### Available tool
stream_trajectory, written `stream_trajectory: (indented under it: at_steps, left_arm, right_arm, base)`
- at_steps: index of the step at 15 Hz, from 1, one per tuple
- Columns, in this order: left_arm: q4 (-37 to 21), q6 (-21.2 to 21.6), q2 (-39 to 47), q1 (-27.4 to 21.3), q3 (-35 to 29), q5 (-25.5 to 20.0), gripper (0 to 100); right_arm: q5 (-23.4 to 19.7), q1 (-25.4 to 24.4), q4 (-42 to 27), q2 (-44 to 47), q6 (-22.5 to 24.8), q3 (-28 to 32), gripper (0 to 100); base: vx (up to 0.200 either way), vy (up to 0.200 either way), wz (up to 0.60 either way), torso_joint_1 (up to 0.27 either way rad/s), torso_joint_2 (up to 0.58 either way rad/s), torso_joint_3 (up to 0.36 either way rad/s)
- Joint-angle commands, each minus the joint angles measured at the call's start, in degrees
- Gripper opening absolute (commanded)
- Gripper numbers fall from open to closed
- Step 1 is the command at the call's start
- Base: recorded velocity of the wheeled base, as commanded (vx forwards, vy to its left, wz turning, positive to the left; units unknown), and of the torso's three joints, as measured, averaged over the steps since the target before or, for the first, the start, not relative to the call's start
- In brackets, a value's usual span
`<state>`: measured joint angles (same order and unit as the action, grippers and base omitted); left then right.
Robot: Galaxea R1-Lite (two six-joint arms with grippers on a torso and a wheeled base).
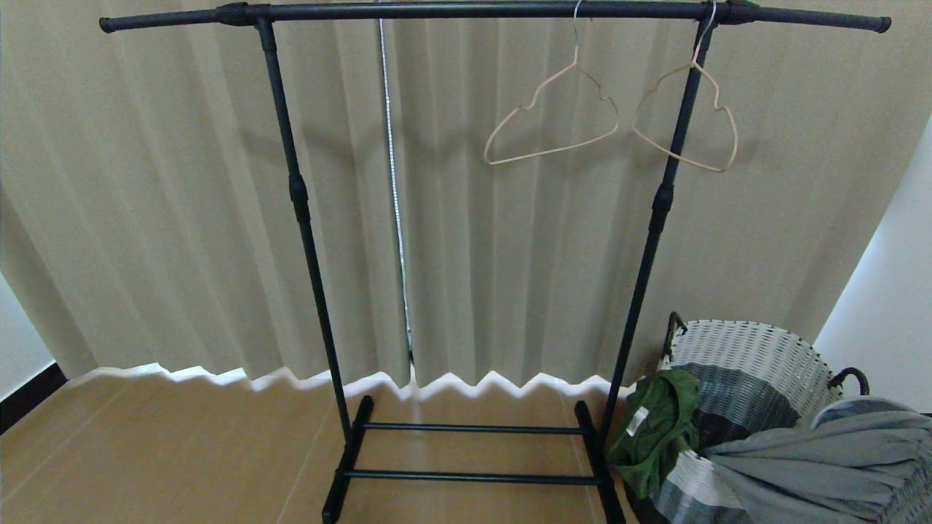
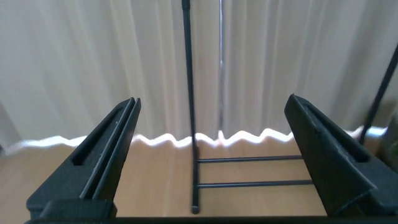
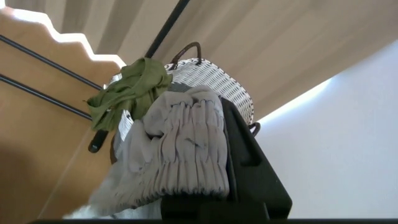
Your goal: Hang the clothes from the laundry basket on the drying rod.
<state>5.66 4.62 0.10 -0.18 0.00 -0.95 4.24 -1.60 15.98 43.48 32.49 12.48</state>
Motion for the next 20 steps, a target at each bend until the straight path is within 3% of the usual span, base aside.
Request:
stream_trajectory:
  at_steps: [1, 3, 6, 8, 10, 12, 15, 18, 20]
  left_arm:
    - [0.1, 0.8, 0.1, 0.0, 0.0, -0.9, 100]
    - [0.1, 0.3, 0.0, 0.0, 0.0, -6.8, 100]
    - [0.4, 3.4, 0.0, 0.0, 0.0, -8.5, 100]
    - [0.2, 5.3, 0.8, -0.2, -2.5, -16.4, 100]
    - [0.4, 5.4, 8.6, -0.2, -7.6, -21.2, 100]
    - [1.0, 5.5, 18.5, -0.9, -13.6, -21.4, 100]
    - [4.9, 6.4, 38.6, -9.6, -23.3, -21.3, 100]
    - [6.0, 9.1, 51.5, -19.7, -28.8, -20.8, 100]
    - [11.0, 6.9, 60.1, -23.4, -32.7, -20.5, 100]
  right_arm:
    - [0.0, -0.2, 0.0, 0.2, -0.1, 0.1, 0]
    - [0.0, -0.3, 0.0, 0.1, -0.1, 0.5, 0]
    - [-0.1, -0.5, 0.1, 0.3, -0.2, 3.5, 0]
    - [-0.1, -2.4, -1.4, 0.8, -1.6, 7.7, 0]
    - [-0.1, -7.3, -7.7, 2.5, -5.2, 14.8, 0]
    - [-0.1, -12.0, -13.7, 5.0, -9.6, 21.2, 0]
    - [0.0, -20.6, -18.5, 14.7, -22.5, 33.9, 0]
    - [0.0, -26.2, -17.7, 23.3, -29.4, 39.7, 0]
    - [0.0, -28.1, -16.9, 26.5, -32.9, 42.4, 0]
  base:
    - [0.0, 0.0, 0.0, 0.0, 0.0, 0.0]
    - [0.0, 0.0, 0.0, 0.0, 0.0, 0.0]
    - [0.0, 0.0, 0.0, 0.0, 0.0, 0.0]
    - [0.0, 0.0, 0.0, 0.0, 0.0, 0.0]
    - [0.0, 0.0, 0.0, 0.0, 0.0, 0.0]
    - [0.0, 0.0, 0.0, 0.0, 0.0, 0.0]
    - [0.0, 0.0, 0.0, 0.0, 0.0, 0.0]
    - [0.0, 0.0, 0.0, 0.0, 0.0, 0.0]
    - [0.0, 0.0, 0.0, 0.0, 0.0, 0.0]
